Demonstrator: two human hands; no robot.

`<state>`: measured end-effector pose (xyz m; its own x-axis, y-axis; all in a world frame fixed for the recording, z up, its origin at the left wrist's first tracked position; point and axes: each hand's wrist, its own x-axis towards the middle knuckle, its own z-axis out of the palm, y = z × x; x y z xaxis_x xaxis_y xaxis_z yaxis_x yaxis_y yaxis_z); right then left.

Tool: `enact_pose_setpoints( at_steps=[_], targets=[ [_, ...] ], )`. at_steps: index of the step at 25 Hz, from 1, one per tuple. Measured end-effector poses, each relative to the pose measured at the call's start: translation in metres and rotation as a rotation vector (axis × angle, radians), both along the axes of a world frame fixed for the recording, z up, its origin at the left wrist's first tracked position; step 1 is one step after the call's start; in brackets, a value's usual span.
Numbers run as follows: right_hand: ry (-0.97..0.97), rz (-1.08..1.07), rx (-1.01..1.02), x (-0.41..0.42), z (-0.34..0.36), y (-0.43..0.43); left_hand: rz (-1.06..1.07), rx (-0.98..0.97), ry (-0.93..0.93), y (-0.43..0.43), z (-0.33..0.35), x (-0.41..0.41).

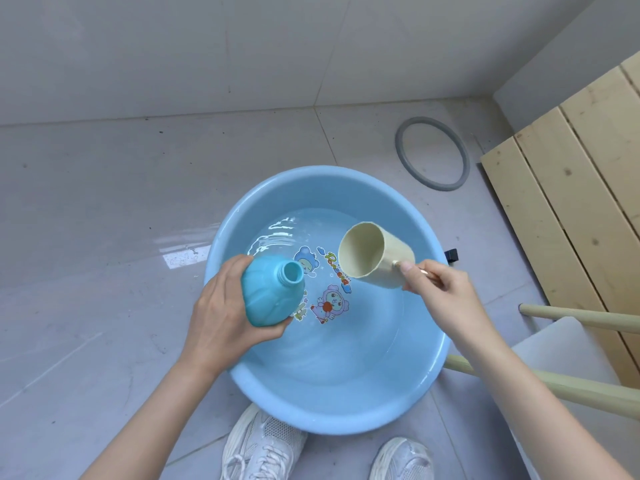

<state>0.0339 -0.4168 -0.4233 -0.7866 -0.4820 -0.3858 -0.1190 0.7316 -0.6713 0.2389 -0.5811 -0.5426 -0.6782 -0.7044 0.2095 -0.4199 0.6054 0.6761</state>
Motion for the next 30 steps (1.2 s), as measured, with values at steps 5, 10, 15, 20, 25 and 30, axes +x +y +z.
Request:
enact_pose_setpoints(
  at_steps=[5,10,15,20,25,30],
  targets=[
    [0.132,0.068,0.133,-0.008,-0.050,-0.004,-0.032,-0.051,-0.026,-0.001,0.001,-0.001],
    [0.483,0.221,0.243,-0.019,-0.090,-0.010,-0.024,-0.067,-0.077,0.000,0.003,-0.002],
    [0.633,0.339,0.359,-0.019,-0.102,-0.040,-0.036,-0.059,-0.148,0.000,0.002,-0.003],
    [0.488,0.405,0.465,-0.019,-0.099,-0.068,-0.033,-0.050,-0.193,0.000,0.006,-0.003],
    [0.375,0.460,0.377,-0.009,-0.100,-0.082,-0.040,-0.039,-0.149,0.001,0.008,-0.004],
    [0.274,0.595,0.257,0.009,-0.102,-0.080,-0.030,-0.045,-0.146,0.002,0.007,-0.004]
  ],
)
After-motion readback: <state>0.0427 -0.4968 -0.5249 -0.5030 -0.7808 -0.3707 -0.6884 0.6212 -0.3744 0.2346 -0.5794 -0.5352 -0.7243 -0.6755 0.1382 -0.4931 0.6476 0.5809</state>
